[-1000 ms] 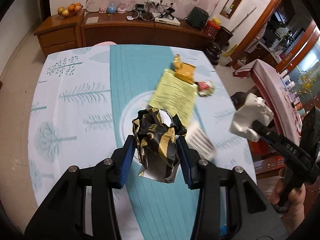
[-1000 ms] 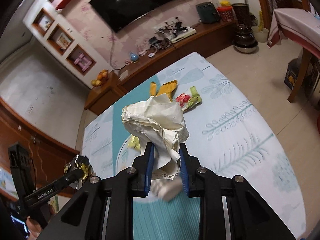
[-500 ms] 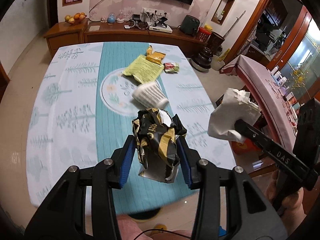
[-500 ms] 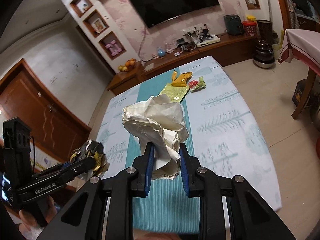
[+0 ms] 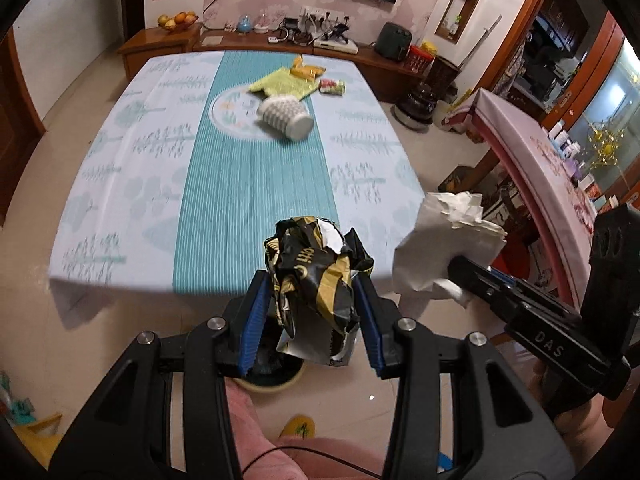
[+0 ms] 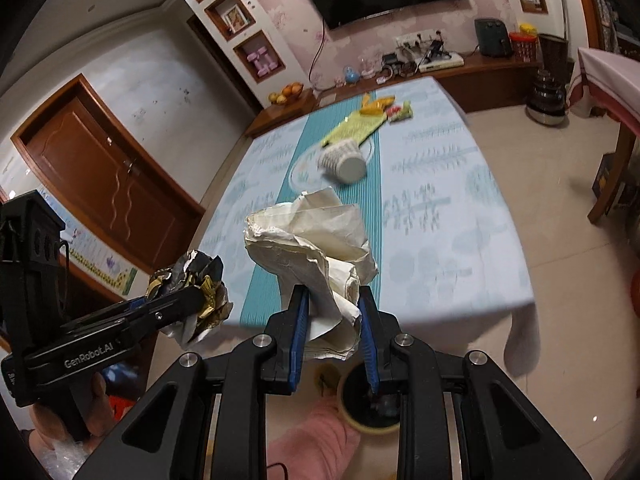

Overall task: Collect trash
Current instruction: 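Carry the wrapper and tissue with both tools over the black bin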

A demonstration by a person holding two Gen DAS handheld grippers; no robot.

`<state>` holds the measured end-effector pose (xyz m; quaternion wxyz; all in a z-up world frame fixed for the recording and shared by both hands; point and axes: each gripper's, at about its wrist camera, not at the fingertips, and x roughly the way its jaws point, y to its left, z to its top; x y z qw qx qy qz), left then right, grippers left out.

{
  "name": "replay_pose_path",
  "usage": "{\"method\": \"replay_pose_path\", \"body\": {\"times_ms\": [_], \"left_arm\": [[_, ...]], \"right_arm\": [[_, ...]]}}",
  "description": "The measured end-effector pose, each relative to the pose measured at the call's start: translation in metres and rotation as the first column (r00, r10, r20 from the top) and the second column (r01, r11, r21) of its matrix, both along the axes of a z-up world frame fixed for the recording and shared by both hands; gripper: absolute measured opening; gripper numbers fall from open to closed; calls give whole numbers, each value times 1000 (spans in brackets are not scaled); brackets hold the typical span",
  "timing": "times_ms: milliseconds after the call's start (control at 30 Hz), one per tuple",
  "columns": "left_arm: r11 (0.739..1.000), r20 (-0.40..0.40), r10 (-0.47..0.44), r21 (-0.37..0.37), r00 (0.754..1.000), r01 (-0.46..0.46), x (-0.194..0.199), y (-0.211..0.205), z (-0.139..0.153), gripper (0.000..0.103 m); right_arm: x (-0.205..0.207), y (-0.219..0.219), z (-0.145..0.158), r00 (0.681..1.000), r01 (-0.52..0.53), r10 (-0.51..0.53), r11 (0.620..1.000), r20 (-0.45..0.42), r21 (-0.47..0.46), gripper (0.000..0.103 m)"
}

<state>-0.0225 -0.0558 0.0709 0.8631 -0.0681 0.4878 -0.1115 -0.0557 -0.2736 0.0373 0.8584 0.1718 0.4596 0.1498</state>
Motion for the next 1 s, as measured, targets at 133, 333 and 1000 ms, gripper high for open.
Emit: {"method": "replay_pose_path", "body": {"times_ms": [133, 333, 1000], "left_arm": [[998, 1, -11, 56, 1000, 11, -33, -4, 6, 39], [995, 23, -26, 100, 999, 24, -56, -10, 10, 39], [989, -126, 22, 147, 992, -4, -49, 0, -130, 39]], "right_arm": [[-34, 0, -6, 1000, -11, 11, 1000, -22, 15, 24], [-57, 9, -11, 999, -6, 7, 1000, -40, 10, 24], [-59, 38, -152, 960, 5, -16, 999, -281, -40, 24]]}}
